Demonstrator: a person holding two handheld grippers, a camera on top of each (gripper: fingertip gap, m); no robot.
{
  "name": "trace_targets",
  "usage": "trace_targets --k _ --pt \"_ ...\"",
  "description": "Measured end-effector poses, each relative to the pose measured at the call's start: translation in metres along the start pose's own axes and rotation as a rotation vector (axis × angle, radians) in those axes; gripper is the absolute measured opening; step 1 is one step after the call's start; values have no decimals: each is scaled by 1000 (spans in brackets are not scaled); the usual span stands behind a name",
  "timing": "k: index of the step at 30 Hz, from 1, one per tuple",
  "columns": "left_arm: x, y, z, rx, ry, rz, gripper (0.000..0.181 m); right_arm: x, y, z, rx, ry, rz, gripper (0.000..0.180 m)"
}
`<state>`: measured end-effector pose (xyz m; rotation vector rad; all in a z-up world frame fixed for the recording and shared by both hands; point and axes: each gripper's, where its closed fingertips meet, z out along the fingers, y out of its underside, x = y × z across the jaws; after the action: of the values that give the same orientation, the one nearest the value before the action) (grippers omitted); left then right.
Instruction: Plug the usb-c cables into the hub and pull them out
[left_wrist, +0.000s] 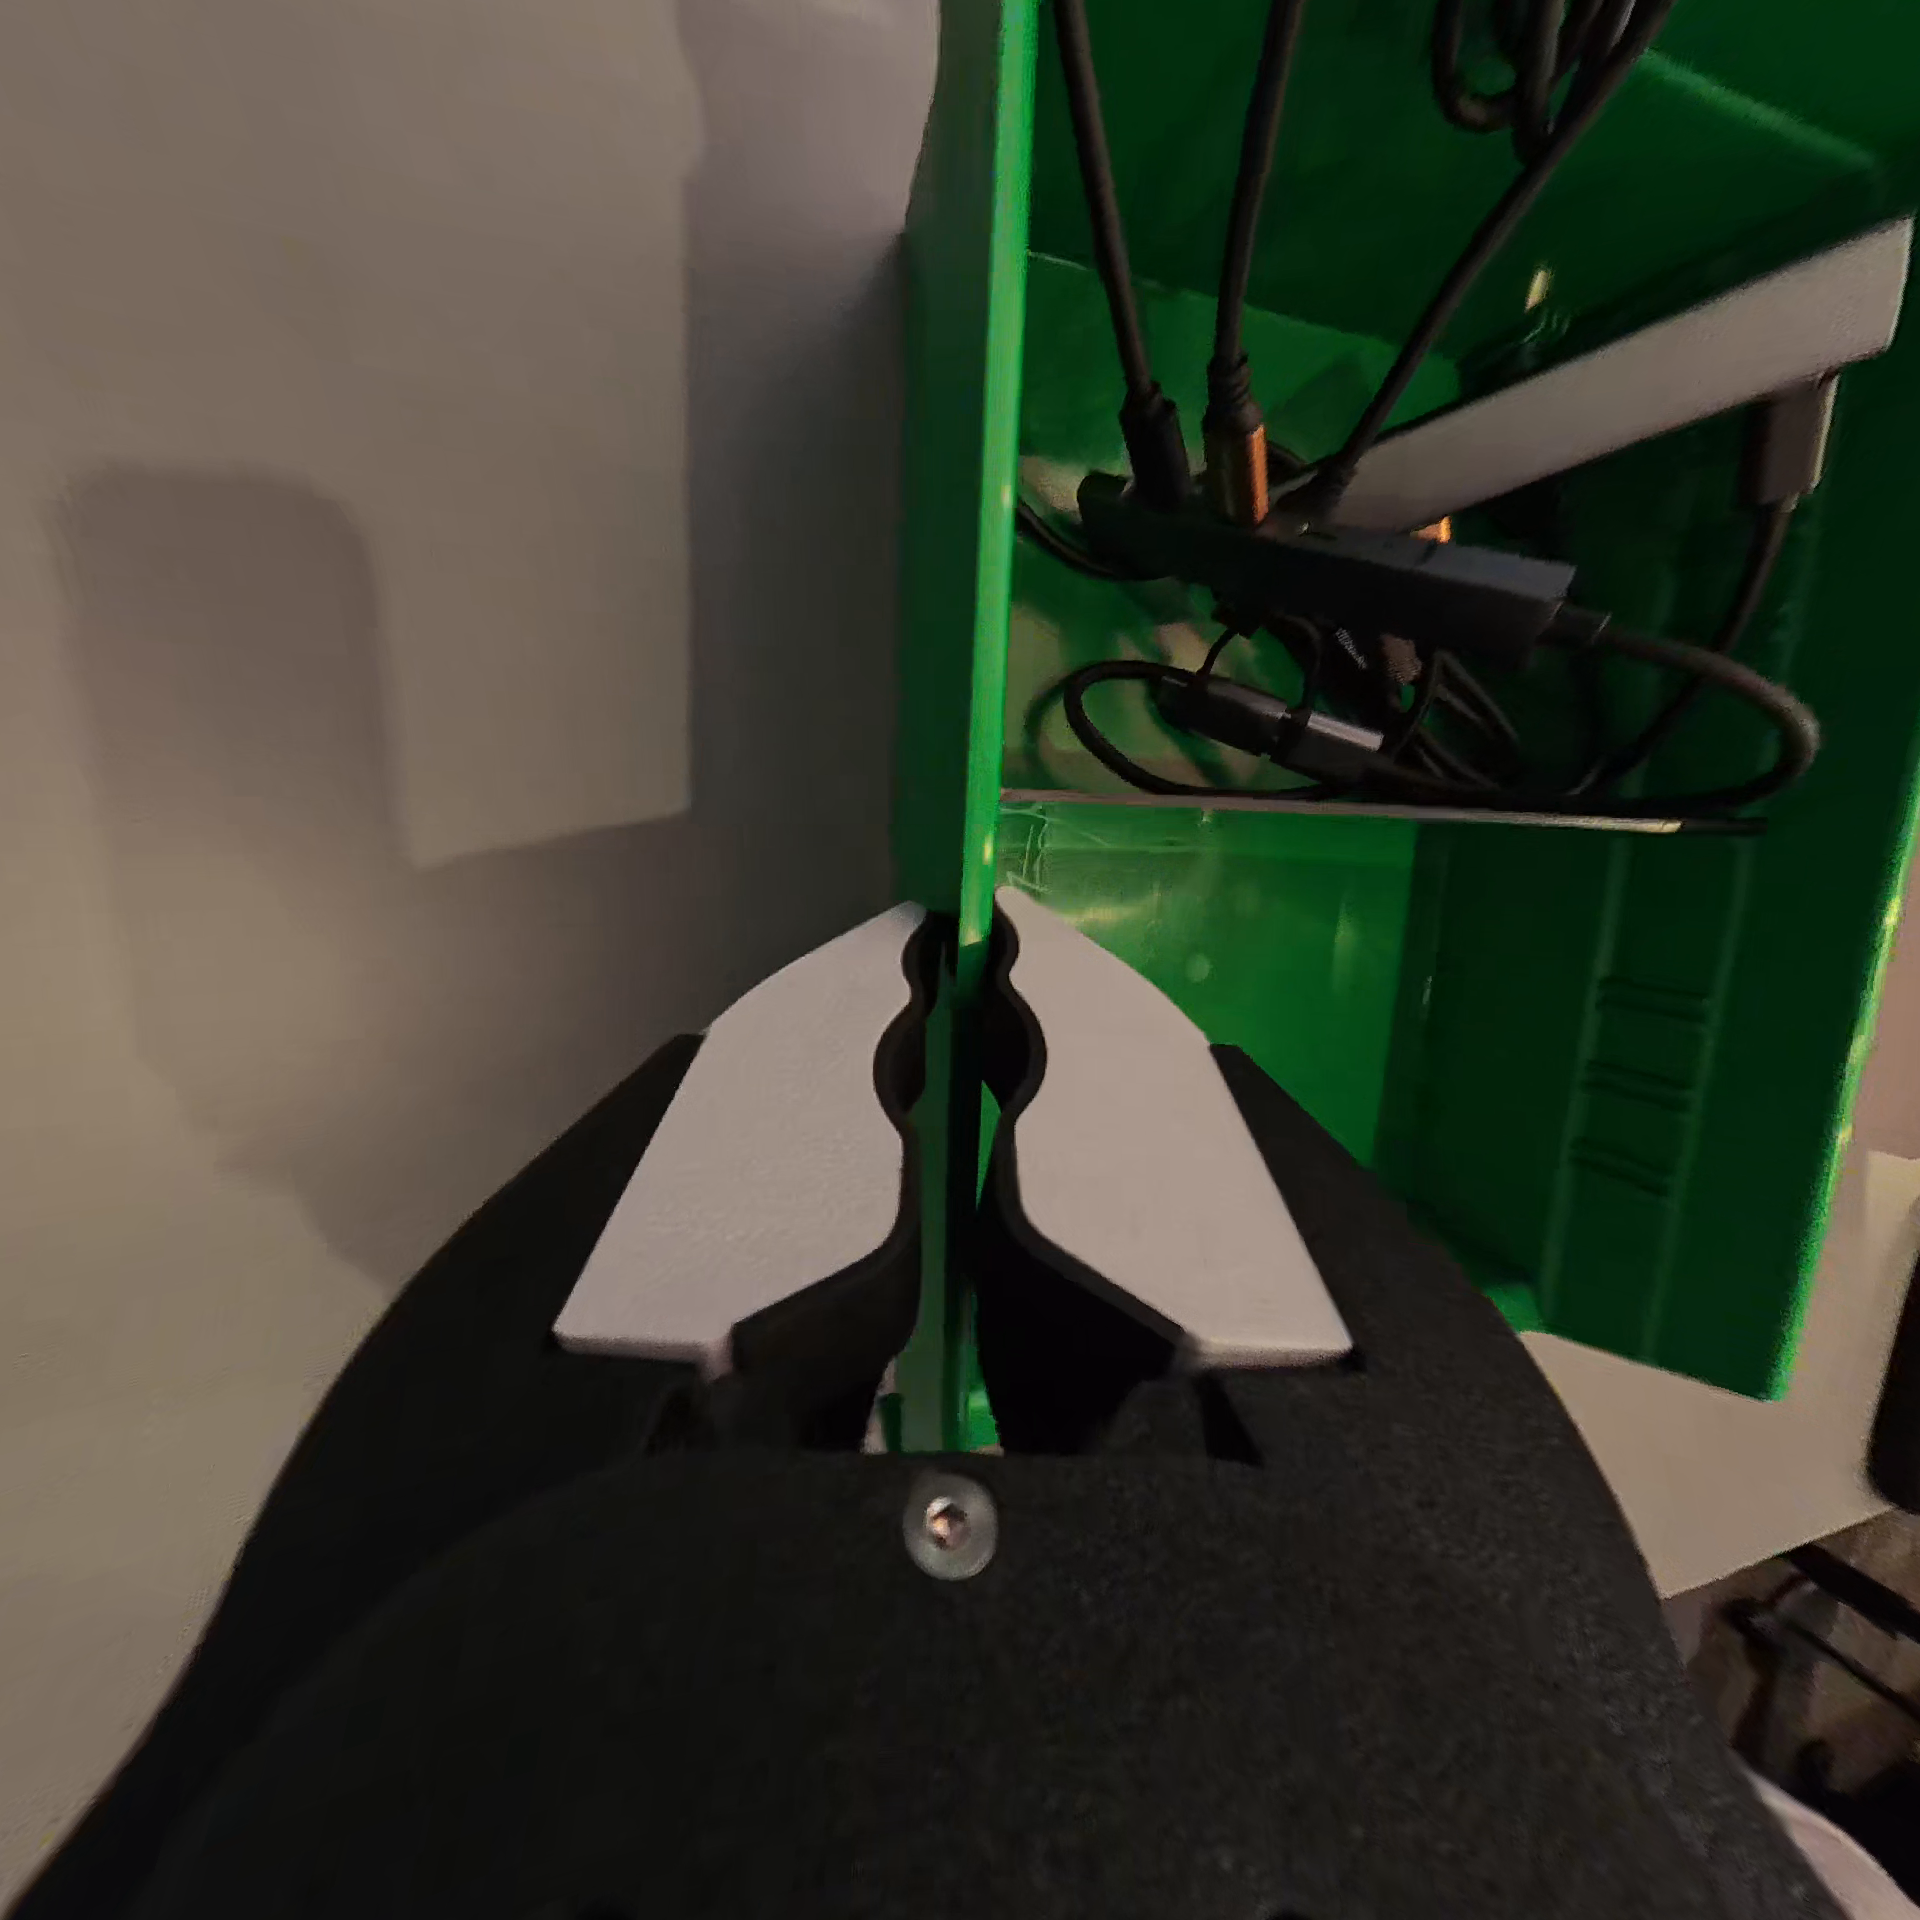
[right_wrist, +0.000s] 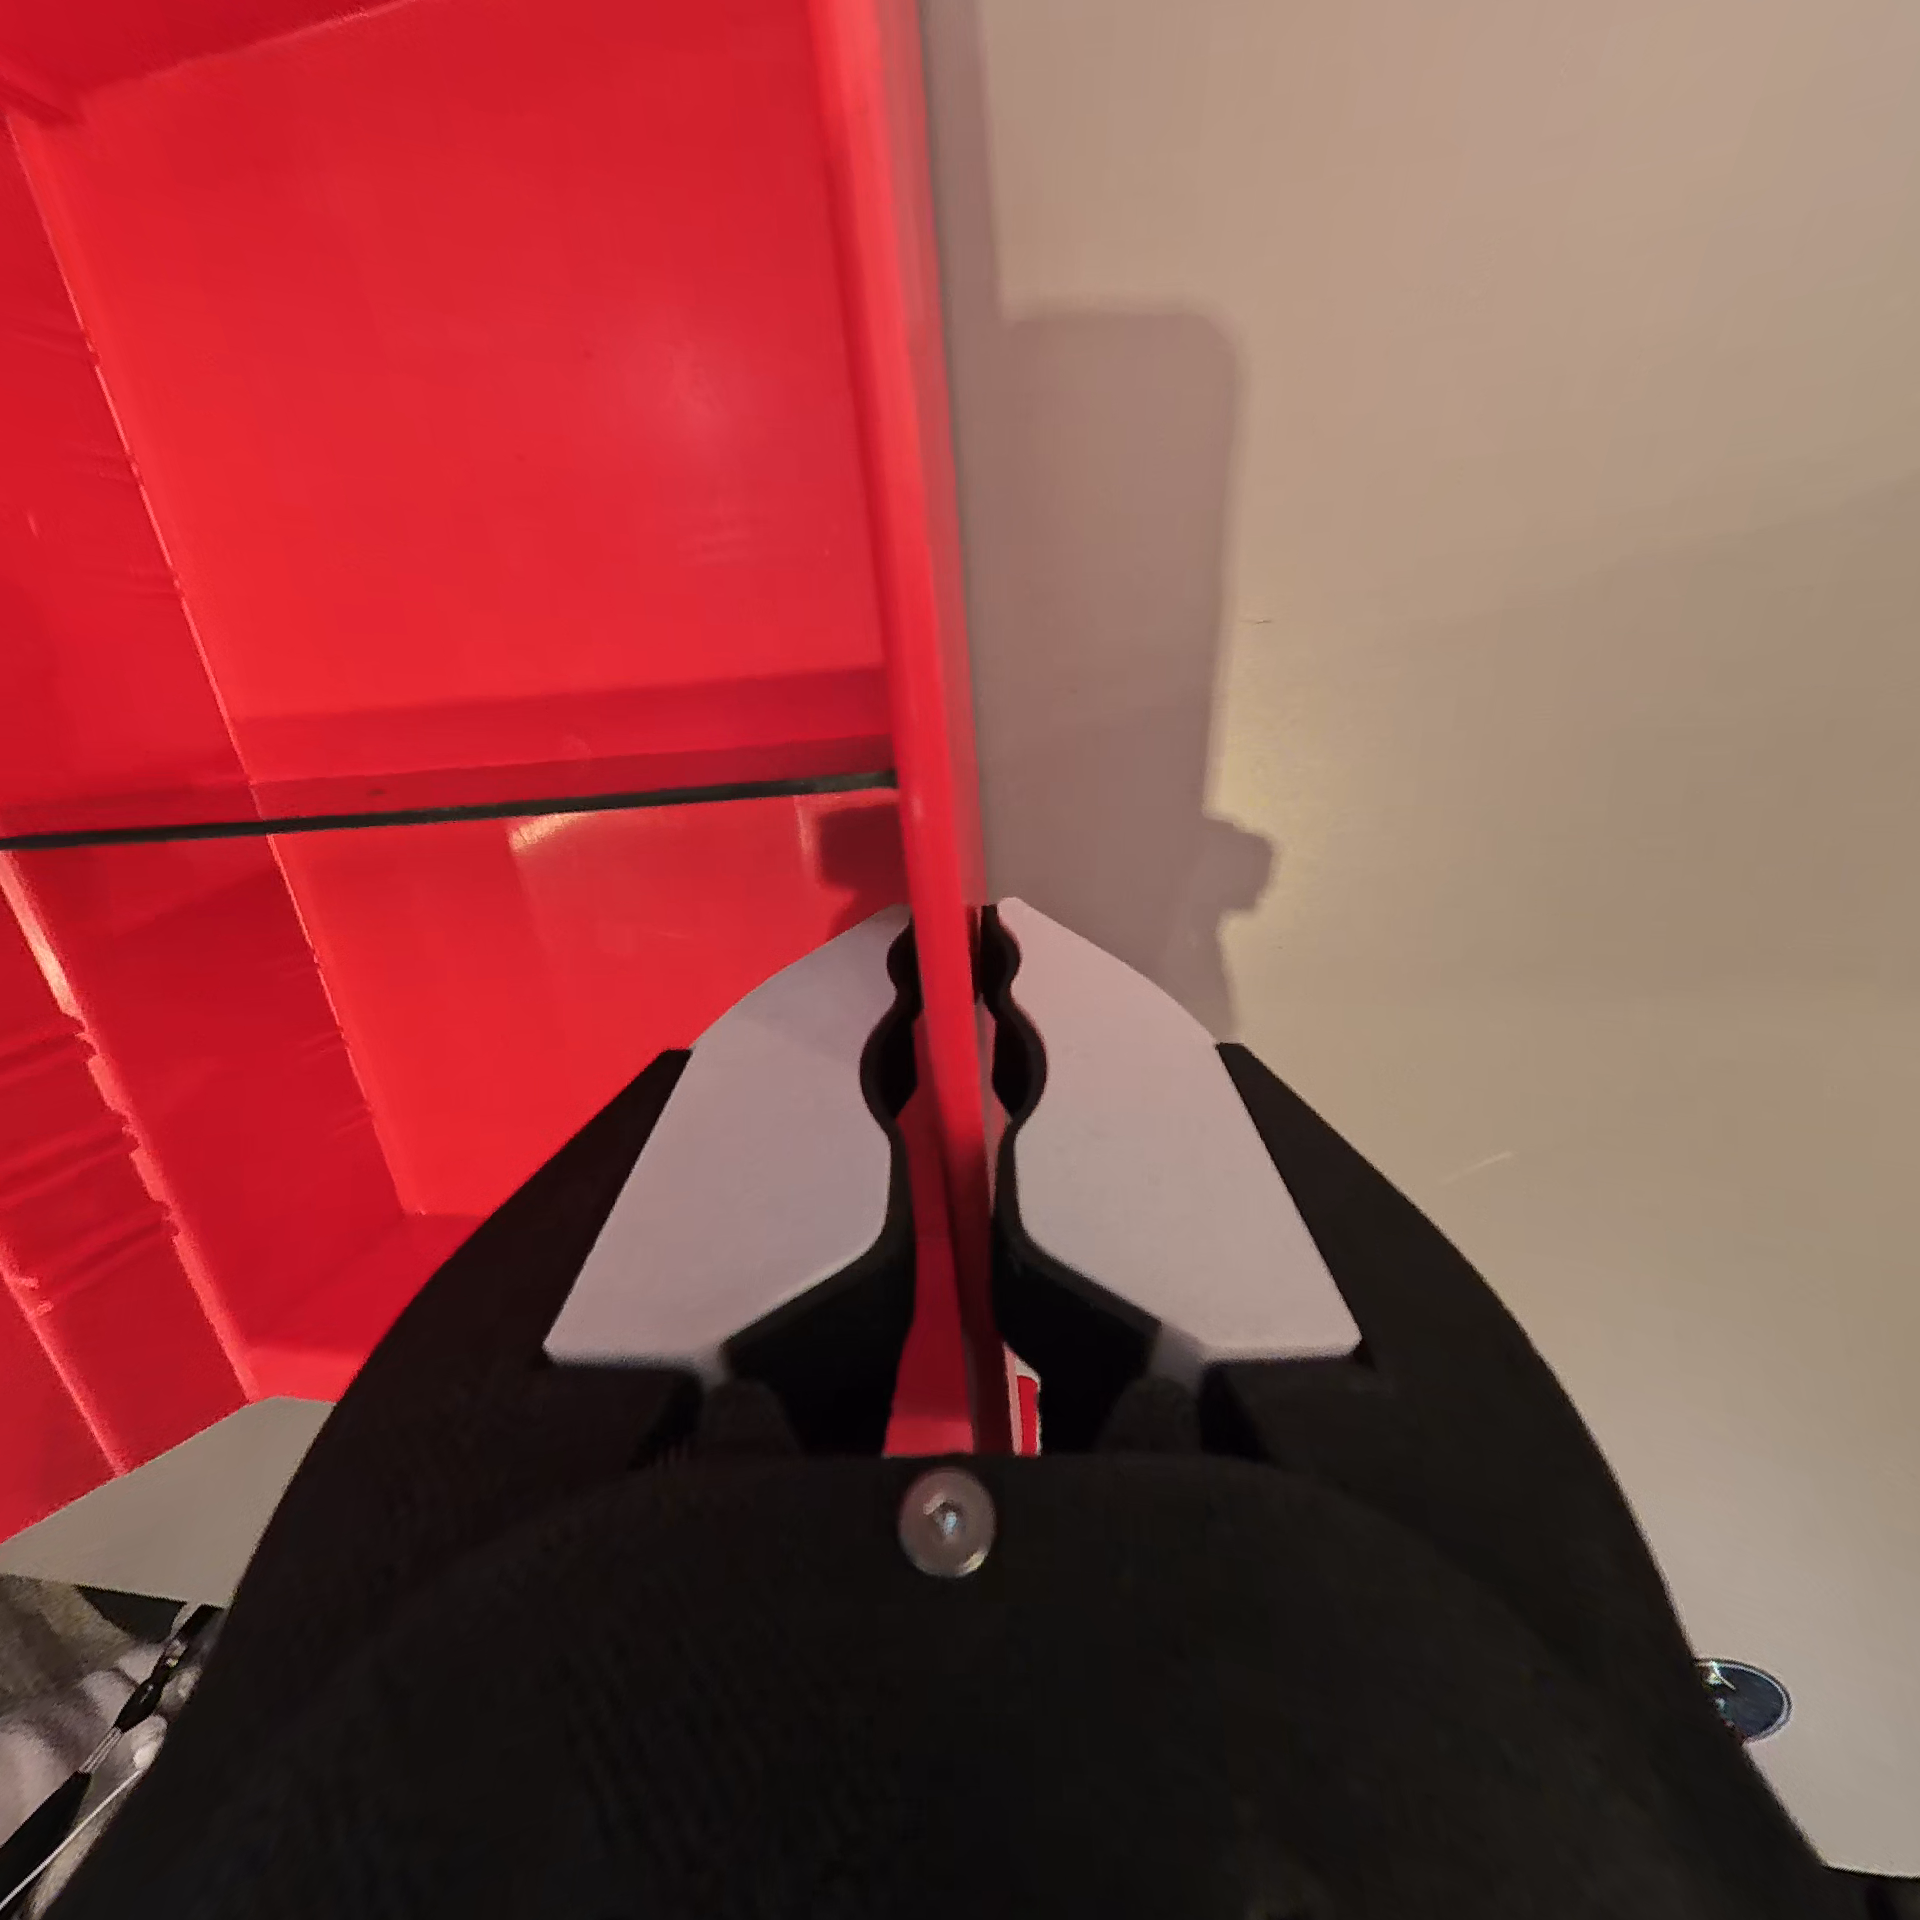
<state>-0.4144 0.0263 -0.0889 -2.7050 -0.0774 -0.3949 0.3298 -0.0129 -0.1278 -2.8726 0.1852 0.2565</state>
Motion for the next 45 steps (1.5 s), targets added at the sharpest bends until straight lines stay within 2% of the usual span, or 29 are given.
trace_targets --k 4,14,19,30,40,45 --pt "-8 -6 -1 67 82 -102 8 -1 0 0 4 7 -8 10" --pt "-42 3 -19 146 53 -276 10 -2 2 0 -1 -8 -7 10" --pt "-20 9 -13 63 27 -143 7 0 4 0 -19 3 -8 7" --pt "2 -2 -1 44 8 54 5 3 1 0 -65 -27 53 5" --pt "7 -2 1 46 29 82 6 22 -7 -2 -53 -12 197 7" --pt "9 -2 1 47 24 112 7 26 -9 -2 -50 -7 200 7"
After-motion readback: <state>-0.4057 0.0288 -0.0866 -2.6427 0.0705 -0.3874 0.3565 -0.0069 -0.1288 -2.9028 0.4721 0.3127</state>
